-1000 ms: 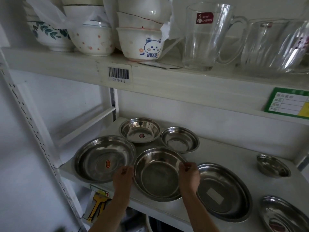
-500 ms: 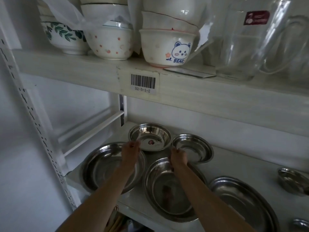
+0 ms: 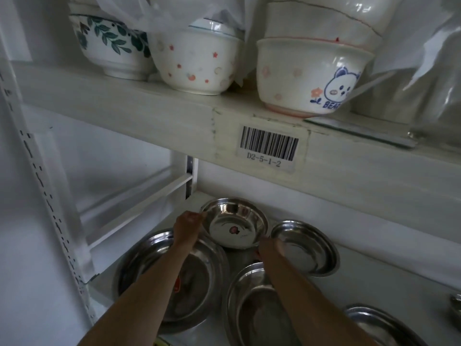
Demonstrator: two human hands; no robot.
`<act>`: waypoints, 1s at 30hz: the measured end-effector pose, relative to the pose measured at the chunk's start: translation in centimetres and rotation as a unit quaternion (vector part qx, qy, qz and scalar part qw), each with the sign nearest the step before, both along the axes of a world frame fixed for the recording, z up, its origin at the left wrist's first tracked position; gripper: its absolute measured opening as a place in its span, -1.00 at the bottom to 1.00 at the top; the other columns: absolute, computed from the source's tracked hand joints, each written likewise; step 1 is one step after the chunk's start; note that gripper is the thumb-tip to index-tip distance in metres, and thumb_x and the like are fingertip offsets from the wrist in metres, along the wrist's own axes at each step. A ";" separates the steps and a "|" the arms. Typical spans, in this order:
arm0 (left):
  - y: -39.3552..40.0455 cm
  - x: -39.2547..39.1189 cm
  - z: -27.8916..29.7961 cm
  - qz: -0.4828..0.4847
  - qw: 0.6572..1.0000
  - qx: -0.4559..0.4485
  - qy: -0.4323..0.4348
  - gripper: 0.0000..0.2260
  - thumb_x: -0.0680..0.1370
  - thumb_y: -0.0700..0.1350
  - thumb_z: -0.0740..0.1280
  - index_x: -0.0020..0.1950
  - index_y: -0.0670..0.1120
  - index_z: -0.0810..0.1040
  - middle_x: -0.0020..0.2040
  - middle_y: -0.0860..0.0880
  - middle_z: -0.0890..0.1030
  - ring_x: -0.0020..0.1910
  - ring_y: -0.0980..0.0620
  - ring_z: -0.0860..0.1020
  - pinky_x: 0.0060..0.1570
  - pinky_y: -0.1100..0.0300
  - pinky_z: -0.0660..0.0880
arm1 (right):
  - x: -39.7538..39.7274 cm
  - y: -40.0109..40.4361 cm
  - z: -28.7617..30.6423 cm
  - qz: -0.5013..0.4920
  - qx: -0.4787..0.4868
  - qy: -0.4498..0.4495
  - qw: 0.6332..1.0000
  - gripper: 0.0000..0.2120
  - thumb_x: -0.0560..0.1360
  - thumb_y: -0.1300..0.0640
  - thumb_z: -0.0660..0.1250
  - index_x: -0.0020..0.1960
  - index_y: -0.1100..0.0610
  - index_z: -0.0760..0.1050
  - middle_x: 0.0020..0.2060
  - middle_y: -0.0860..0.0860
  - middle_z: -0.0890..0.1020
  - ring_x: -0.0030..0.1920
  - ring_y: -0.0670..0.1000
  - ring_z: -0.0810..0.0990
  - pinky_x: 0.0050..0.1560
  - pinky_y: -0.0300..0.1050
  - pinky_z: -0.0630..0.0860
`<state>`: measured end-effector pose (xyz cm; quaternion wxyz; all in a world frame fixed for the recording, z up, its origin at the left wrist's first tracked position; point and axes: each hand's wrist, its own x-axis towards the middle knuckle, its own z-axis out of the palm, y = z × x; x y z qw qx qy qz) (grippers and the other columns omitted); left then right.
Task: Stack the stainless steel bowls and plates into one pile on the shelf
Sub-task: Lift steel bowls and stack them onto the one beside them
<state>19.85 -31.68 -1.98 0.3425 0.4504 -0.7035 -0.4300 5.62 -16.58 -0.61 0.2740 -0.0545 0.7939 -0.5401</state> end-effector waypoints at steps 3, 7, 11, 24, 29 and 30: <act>-1.5 -0.4 0.1 0.004 1.000 0.021 -0.016 -0.80 0.57 0.05 0.28 -0.18 -0.02 0.57 -0.15 -0.02 0.55 -0.15 0.00 0.51 -0.13 0.22 0.40 | 0.2 -0.6 0.2 -0.016 0.058 0.047 0.997 -0.62 0.58 0.07 0.27 0.23 0.35 0.48 -0.05 0.18 0.58 -0.03 0.15 0.59 -0.11 -0.16 0.45; -2.9 -1.7 -0.1 -0.024 0.995 -0.039 -0.083 -0.67 0.61 0.09 0.19 -0.10 -0.14 0.54 -0.10 -0.13 0.57 -0.15 -0.02 0.52 -0.27 0.37 0.34 | -0.1 -1.2 -0.2 -0.006 0.078 0.036 0.996 -0.58 0.57 -0.01 0.28 0.20 0.33 0.49 0.00 0.20 0.63 0.03 0.19 0.64 0.02 -0.06 0.57; -4.6 -3.3 -0.8 -0.006 0.994 -0.014 -0.105 -0.46 0.57 0.16 0.22 0.39 -0.19 0.42 0.35 -0.19 0.52 0.33 -0.14 0.49 0.27 0.04 0.40 | -1.8 -2.1 -1.6 -0.028 0.047 -0.019 0.998 -0.72 0.52 0.05 0.35 0.02 0.27 0.47 -0.18 0.20 0.59 -0.14 0.22 0.66 0.00 0.20 0.64; -8.0 -5.2 -3.3 0.022 0.984 0.039 -0.173 -0.48 0.54 0.21 0.24 -0.01 -0.28 0.58 -0.27 -0.10 0.56 -0.32 0.00 0.52 -0.28 0.17 0.41 | -4.0 -3.4 -2.2 -0.007 0.002 -0.109 0.994 -0.90 0.53 0.32 0.31 -0.14 0.31 0.43 -0.24 0.24 0.61 -0.22 0.20 0.67 -0.03 0.10 0.66; -8.0 -5.5 -3.0 0.020 0.984 0.051 -0.170 -0.58 0.54 0.10 0.32 0.02 -0.29 0.55 -0.22 -0.13 0.57 -0.28 -0.04 0.53 -0.27 0.14 0.37 | -3.9 -3.2 -2.0 0.025 0.008 -0.065 0.998 -0.81 0.55 0.27 0.25 -0.23 0.18 0.38 -0.26 0.13 0.56 -0.28 0.08 0.61 -0.47 -0.19 0.57; -8.0 -5.5 -3.0 0.018 0.984 0.053 -0.167 -0.58 0.52 0.10 0.34 0.02 -0.29 0.56 -0.17 -0.16 0.60 -0.21 -0.09 0.57 -0.24 0.13 0.40 | -3.8 -3.2 -2.0 0.028 0.013 -0.059 0.998 -0.80 0.56 0.26 0.25 -0.24 0.17 0.38 -0.26 0.14 0.56 -0.29 0.08 0.61 -0.49 -0.20 0.56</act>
